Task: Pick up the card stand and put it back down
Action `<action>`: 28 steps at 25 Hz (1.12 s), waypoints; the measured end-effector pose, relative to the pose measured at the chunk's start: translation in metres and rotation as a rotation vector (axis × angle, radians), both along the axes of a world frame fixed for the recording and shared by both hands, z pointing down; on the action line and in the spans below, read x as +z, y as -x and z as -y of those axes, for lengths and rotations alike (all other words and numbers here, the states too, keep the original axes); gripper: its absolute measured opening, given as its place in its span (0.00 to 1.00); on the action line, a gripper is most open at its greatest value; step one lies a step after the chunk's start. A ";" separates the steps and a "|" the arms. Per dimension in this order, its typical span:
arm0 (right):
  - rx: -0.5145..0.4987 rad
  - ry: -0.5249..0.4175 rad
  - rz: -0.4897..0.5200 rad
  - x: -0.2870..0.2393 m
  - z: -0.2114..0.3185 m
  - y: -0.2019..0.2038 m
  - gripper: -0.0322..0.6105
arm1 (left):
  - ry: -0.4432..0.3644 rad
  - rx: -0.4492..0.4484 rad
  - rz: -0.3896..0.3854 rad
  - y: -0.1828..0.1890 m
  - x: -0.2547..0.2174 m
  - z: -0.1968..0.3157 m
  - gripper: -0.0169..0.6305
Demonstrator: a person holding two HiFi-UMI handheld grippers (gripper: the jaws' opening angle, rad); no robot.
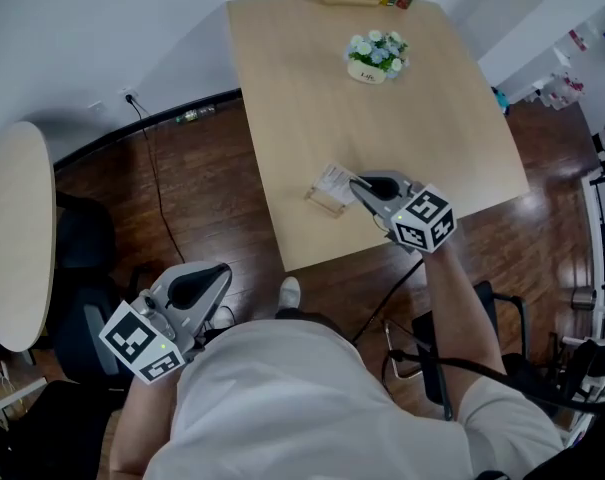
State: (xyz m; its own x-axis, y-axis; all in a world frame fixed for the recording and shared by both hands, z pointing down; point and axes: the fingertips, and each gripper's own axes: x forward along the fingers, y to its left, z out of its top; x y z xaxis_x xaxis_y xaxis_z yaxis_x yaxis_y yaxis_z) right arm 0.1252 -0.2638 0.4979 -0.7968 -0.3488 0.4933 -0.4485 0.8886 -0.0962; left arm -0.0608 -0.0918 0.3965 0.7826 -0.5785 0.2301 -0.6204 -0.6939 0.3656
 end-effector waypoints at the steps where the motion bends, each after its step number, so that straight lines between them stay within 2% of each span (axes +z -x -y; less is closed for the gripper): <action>1: 0.004 -0.006 -0.002 -0.005 -0.003 0.002 0.08 | -0.003 0.007 -0.004 0.003 -0.001 -0.001 0.03; 12: 0.052 -0.065 -0.009 -0.046 -0.073 0.047 0.08 | -0.049 0.072 -0.028 0.056 -0.011 -0.035 0.03; 22: 0.044 -0.059 0.015 -0.062 -0.180 0.118 0.08 | -0.068 0.074 -0.048 0.123 -0.013 -0.090 0.02; 28: 0.040 -0.057 0.029 -0.075 -0.241 0.159 0.08 | -0.064 0.107 -0.063 0.151 -0.007 -0.119 0.02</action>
State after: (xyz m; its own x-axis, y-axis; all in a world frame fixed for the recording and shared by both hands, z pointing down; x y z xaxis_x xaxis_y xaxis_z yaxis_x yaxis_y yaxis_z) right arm -0.0341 -0.0231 0.4226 -0.7957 -0.4071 0.4485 -0.4811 0.8746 -0.0598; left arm -0.2120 0.0271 0.3898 0.8526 -0.5024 0.1439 -0.5184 -0.7781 0.3548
